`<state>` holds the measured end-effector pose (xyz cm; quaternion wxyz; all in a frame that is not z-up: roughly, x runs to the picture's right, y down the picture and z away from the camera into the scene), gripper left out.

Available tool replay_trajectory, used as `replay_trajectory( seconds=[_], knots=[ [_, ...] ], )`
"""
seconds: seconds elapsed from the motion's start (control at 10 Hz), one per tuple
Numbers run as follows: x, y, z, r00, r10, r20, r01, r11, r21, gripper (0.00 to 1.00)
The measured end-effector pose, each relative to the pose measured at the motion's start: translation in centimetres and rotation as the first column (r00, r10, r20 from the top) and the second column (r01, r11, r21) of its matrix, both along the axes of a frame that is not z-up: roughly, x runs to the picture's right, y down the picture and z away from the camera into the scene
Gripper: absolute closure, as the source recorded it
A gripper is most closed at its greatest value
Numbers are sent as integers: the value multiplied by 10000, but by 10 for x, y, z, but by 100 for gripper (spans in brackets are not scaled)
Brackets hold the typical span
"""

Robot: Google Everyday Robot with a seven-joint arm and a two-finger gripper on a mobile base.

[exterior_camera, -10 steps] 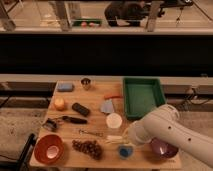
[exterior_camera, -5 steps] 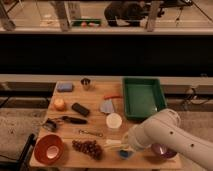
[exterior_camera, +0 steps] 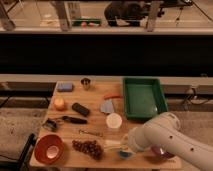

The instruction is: Place banana in plastic cup

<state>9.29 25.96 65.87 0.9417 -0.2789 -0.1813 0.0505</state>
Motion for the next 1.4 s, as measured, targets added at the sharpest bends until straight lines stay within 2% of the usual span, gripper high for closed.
replay_trajectory(
  seconds=[0.8,1.4],
  knots=[
    [9,3,-4,9994,151,-320,-150,9999,51,96],
    [17,6,1,9982,366,-480,-372,9992,-119,41]
  ],
)
